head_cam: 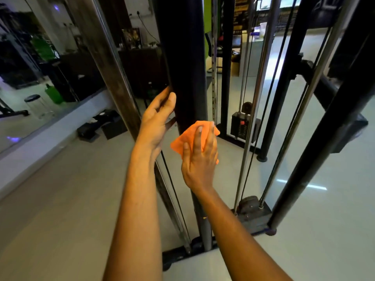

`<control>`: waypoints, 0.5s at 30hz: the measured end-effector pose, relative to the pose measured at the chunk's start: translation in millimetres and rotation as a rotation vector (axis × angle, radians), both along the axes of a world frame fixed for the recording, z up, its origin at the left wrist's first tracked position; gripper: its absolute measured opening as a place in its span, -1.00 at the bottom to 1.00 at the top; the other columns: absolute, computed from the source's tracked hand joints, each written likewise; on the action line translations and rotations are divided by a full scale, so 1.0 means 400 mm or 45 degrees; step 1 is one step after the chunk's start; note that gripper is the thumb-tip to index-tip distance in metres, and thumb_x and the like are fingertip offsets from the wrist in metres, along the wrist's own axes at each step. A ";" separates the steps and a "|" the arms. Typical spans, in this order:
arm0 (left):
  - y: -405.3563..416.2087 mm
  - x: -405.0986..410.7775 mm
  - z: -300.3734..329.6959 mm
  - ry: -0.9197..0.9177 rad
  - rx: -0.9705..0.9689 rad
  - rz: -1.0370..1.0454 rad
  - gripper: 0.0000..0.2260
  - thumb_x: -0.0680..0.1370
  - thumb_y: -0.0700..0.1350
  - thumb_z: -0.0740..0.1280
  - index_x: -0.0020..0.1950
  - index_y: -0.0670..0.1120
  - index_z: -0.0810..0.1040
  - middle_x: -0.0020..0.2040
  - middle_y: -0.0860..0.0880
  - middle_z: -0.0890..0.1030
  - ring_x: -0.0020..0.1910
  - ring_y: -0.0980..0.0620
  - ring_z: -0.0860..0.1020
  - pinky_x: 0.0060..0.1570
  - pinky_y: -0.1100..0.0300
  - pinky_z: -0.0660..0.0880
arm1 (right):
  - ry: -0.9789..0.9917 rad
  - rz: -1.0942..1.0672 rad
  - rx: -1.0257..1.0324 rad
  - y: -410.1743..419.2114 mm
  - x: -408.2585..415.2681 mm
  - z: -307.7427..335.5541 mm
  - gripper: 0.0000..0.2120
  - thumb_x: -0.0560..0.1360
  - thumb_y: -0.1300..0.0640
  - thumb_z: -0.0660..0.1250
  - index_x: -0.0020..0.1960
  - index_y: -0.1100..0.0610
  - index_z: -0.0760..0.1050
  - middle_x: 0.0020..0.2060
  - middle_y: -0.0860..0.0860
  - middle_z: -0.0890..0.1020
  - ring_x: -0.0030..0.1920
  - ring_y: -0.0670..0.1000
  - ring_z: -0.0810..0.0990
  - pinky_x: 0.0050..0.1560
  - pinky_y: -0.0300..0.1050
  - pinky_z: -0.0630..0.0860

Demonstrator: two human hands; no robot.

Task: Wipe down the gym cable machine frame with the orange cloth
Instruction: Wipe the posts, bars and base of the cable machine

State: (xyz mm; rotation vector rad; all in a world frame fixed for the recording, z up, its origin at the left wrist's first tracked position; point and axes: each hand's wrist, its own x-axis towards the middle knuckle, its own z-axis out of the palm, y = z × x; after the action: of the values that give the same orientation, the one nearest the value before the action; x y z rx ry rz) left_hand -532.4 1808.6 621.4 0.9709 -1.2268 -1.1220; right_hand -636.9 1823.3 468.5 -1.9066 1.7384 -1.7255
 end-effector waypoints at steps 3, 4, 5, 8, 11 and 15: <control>-0.003 -0.002 -0.018 0.000 0.009 0.009 -0.63 0.67 0.13 0.43 0.48 0.28 0.54 0.48 0.13 0.59 0.52 0.03 0.50 0.57 -0.17 0.38 | -0.057 -0.011 -0.029 0.000 0.010 0.031 -0.28 0.80 -0.06 0.17 0.75 -0.18 -0.25 0.77 0.10 -0.12 0.73 0.17 0.03 0.62 0.37 0.18; -0.004 0.000 -0.020 -0.007 0.010 -0.004 -0.61 0.67 0.14 0.43 0.50 0.27 0.53 0.48 0.15 0.59 0.52 0.03 0.50 0.57 -0.16 0.39 | -0.067 -0.004 -0.064 -0.005 0.008 0.057 -0.31 0.80 -0.04 0.17 0.75 -0.14 -0.19 0.77 0.10 -0.11 0.73 0.15 0.03 0.62 0.33 0.17; -0.007 0.001 -0.021 -0.008 0.007 -0.016 -0.62 0.67 0.13 0.43 0.49 0.27 0.53 0.46 0.17 0.60 0.51 0.04 0.51 0.56 -0.15 0.40 | -0.079 0.001 -0.097 -0.009 0.006 0.083 -0.34 0.80 -0.02 0.16 0.76 -0.10 -0.15 0.77 0.09 -0.10 0.72 0.15 0.06 0.61 0.31 0.18; -0.016 0.010 -0.032 0.038 -0.005 -0.035 -0.69 0.70 0.05 0.40 0.45 0.25 0.55 0.39 0.22 0.64 0.48 0.14 0.52 0.53 -0.11 0.45 | -0.037 -0.006 -0.185 -0.028 0.001 0.121 -0.37 0.80 -0.01 0.16 0.75 -0.08 -0.09 0.76 0.09 -0.08 0.69 0.18 0.12 0.59 0.27 0.22; -0.016 0.019 -0.055 0.004 -0.014 -0.073 -0.60 0.69 0.07 0.40 0.54 0.20 0.52 0.49 0.14 0.58 0.53 0.09 0.49 0.58 -0.17 0.38 | 0.051 -0.039 -0.142 -0.037 -0.002 0.021 -0.25 0.78 -0.06 0.20 0.74 -0.23 -0.26 0.75 0.09 -0.11 0.69 0.25 0.11 0.56 0.36 0.30; -0.026 0.024 -0.081 -0.048 -0.070 -0.071 -0.53 0.68 0.12 0.41 0.60 0.18 0.47 0.51 0.13 0.57 0.55 0.08 0.46 0.59 -0.18 0.34 | 0.089 -0.050 -0.012 -0.006 -0.006 -0.150 -0.12 0.76 -0.02 0.29 0.71 -0.29 -0.34 0.74 0.19 -0.08 0.67 0.30 0.15 0.47 0.44 0.39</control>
State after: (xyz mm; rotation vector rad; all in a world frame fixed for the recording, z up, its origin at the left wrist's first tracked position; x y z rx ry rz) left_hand -522.8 1798.2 589.0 0.9247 -1.3154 -1.1116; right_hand -639.4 1821.1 408.5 -1.9727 1.8062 -1.7024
